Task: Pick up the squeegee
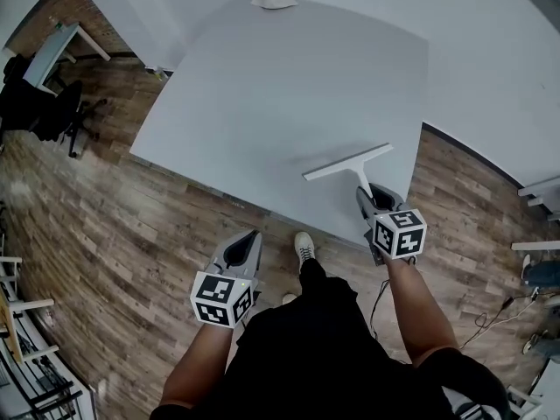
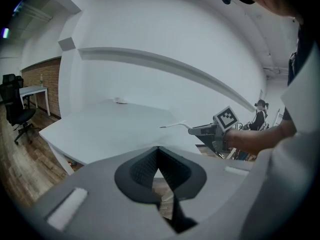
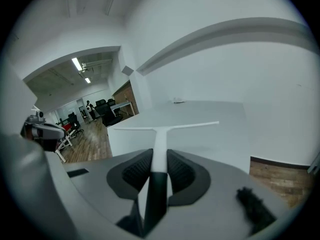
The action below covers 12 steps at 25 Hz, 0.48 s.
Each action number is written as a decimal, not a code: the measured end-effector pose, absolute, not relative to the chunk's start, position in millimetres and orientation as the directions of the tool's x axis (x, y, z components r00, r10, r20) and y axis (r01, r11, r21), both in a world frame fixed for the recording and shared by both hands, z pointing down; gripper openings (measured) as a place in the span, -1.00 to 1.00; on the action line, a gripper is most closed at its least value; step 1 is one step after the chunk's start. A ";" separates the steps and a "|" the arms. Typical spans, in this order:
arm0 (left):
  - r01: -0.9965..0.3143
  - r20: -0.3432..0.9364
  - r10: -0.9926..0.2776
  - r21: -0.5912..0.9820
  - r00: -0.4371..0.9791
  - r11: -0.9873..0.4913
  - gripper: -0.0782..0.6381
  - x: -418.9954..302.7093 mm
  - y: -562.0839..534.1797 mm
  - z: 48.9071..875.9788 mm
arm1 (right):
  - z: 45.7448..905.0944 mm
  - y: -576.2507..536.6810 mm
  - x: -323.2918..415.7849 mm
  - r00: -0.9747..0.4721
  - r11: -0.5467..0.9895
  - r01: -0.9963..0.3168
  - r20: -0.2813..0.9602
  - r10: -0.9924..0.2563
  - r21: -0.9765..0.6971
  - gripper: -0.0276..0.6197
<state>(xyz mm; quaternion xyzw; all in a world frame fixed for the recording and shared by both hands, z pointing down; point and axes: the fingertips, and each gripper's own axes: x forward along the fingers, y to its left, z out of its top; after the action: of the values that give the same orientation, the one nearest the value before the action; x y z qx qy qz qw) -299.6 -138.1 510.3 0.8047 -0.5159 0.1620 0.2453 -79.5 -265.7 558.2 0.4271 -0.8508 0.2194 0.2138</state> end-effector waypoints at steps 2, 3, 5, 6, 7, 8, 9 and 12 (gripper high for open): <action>-0.903 0.500 -0.752 0.232 0.429 -0.361 -0.76 -299.1 -112.3 506.1 | 555.4 -235.2 -79.4 -0.536 0.528 -0.827 0.551 -0.639 -0.191 -0.62; -0.901 0.492 -0.754 0.233 0.434 -0.367 -0.76 -298.8 -99.4 503.8 | 553.5 -219.9 -79.8 -0.534 0.527 -0.828 0.551 -0.641 -0.189 -0.62; -0.897 0.474 -0.762 0.235 0.442 -0.374 -0.76 -298.2 -76.8 499.6 | 549.6 -192.7 -80.7 -0.533 0.529 -0.828 0.551 -0.642 -0.184 -0.62; -0.896 0.465 -0.765 0.236 0.445 -0.377 -0.76 -298.0 -67.4 498.0 | 547.4 -180.9 -81.1 -0.534 0.531 -0.827 0.550 -0.642 -0.184 -0.62; -0.894 0.456 -0.769 0.238 0.448 -0.380 -0.76 -297.7 -59.0 496.9 | 544.9 -169.8 -81.7 -0.537 0.533 -0.826 0.547 -0.642 -0.184 -0.62; -0.892 0.447 -0.772 0.240 0.452 -0.384 -0.76 -297.2 -51.5 496.0 | 541.8 -159.3 -82.4 -0.539 0.535 -0.824 0.543 -0.643 -0.185 -0.62; -0.889 0.438 -0.774 0.242 0.458 -0.389 -0.76 -296.3 -45.0 495.3 | 538.1 -149.6 -83.1 -0.542 0.537 -0.823 0.538 -0.646 -0.184 -0.62; -0.875 0.410 -0.773 0.258 0.484 -0.411 -0.76 -287.3 -30.9 493.1 | 523.1 -123.2 -82.7 -0.539 0.536 -0.826 0.524 -0.659 -0.175 -0.62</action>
<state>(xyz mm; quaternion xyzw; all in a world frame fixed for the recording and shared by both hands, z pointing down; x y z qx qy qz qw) -287.3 -30.9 493.1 0.8321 -0.4950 0.1140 0.2226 -82.7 -123.2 523.1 0.4352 -0.8528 0.2060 0.2023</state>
